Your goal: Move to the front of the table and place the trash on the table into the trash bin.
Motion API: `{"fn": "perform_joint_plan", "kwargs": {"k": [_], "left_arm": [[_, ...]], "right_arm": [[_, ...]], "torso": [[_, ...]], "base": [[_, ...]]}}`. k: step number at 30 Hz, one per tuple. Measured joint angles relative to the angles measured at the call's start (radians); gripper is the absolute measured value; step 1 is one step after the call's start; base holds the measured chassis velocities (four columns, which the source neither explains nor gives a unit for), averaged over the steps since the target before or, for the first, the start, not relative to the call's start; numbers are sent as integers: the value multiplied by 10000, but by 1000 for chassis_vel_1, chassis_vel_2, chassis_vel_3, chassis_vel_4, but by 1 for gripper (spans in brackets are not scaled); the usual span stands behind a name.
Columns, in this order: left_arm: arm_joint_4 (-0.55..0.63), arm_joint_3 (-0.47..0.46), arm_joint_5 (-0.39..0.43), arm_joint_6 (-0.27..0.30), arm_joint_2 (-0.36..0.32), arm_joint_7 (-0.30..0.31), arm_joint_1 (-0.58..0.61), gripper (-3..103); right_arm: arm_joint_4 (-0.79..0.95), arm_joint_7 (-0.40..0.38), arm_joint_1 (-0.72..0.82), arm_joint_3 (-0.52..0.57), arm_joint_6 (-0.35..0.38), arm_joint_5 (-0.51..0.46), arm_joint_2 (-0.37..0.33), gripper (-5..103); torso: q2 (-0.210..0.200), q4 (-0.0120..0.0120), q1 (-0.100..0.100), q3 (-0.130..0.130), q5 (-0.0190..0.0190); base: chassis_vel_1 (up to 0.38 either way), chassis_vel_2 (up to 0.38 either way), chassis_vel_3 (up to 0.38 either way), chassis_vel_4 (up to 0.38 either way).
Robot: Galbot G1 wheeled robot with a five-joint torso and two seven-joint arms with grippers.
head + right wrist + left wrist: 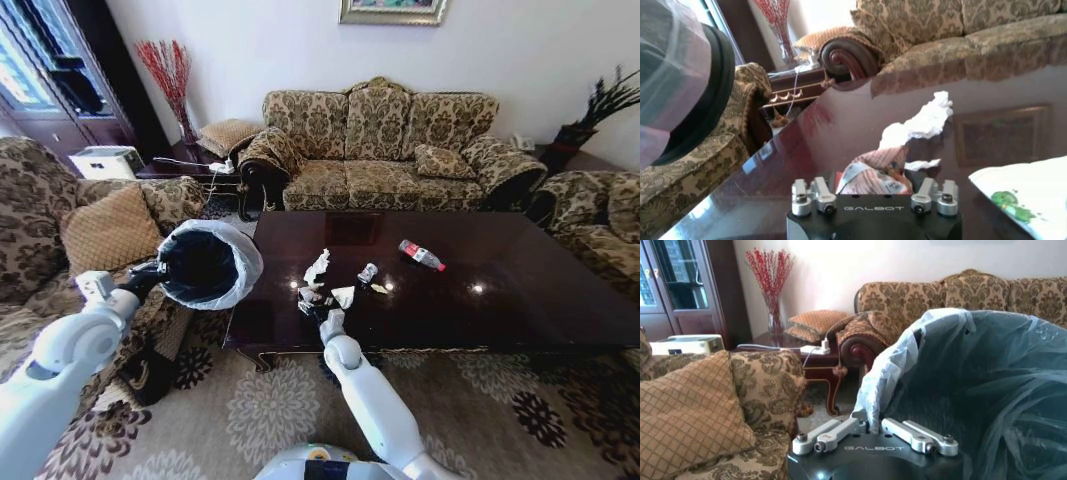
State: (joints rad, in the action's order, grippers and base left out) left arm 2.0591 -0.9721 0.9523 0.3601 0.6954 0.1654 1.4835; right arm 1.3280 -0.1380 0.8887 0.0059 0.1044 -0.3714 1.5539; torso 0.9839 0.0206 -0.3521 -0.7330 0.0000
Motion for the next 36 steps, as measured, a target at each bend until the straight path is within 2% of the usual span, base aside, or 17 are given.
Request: {"fn": "perform_joint_plan", "kwargs": {"k": [1,3,4,6,9,12,13,17,19,21,23,25,28,30,31,34,36], "left_arm": [[6,1,0,-10,-1,-3,2,0],[16,13,0,-53,5,-16,14,0],[16,13,0,-53,5,-16,14,0],[19,28,0,-87,22,-40,49,0],[19,52,-6,-120,23,-52,66,0],[7,88,-6,-143,-21,-60,47,0],[7,88,-6,-143,-21,-60,47,0],[-13,172,-6,-157,-88,-58,-10,0],[-13,173,-5,-158,-112,-53,-10,0],[-47,142,48,-159,-278,4,2,0],[-66,123,89,-159,-341,29,6,0],[-186,33,444,-70,-737,282,2,0],[-330,5,918,118,-1168,505,-6,0],[-570,18,1886,363,-1836,761,-22,0],[-570,18,1886,363,-1836,761,-22,0],[-945,241,3430,788,-2935,978,-140,0],[-997,308,3677,873,-3127,1027,-169,0]], "right_arm": [[-82,36,-49,15,29,-87,28,68],[-306,114,-158,77,65,-363,95,57],[-306,114,-158,77,65,-363,95,57],[-373,151,-180,128,99,-499,123,46],[-324,163,-128,170,173,-568,119,40],[-156,164,1,220,259,-616,79,24],[-156,164,1,220,259,-616,79,24],[139,162,229,290,245,-647,-12,8],[254,158,294,320,216,-665,-36,8],[906,156,593,444,-75,-767,-186,2],[1117,161,669,488,-205,-783,-231,1],[2057,221,967,772,-851,-744,-456,0],[2899,416,1153,999,-1244,-739,-735,0],[3932,932,1202,1213,-1775,-1004,-1213,0],[3932,932,1202,1213,-1775,-1004,-1213,0],[5333,1972,804,1072,-2136,-1877,-1866,0],[5635,2173,639,886,-2146,-2119,-2012,0]], "torso": [[0,1,0,0,0],[0,2,0,0,0],[0,2,0,0,0],[0,1,0,0,-1],[0,0,0,0,0],[1,1,0,1,0],[1,1,0,1,0],[0,1,0,1,0],[0,1,0,1,1],[0,0,0,0,0],[0,0,0,0,-1],[0,3,1,1,1],[0,2,1,1,0],[1,0,0,1,0],[1,0,0,1,0],[1,-3,0,1,3],[1,-4,0,0,1]], "base": [[0,0,0,0],[0,0,0,0],[0,0,0,0],[0,0,0,0],[0,0,0,0],[0,0,0,0],[0,0,0,0],[0,0,0,0],[0,0,0,0],[0,0,0,0],[0,0,0,0],[0,0,0,0],[0,0,0,0],[0,0,0,0],[0,0,0,0],[0,0,0,0],[0,0,0,0]]}}
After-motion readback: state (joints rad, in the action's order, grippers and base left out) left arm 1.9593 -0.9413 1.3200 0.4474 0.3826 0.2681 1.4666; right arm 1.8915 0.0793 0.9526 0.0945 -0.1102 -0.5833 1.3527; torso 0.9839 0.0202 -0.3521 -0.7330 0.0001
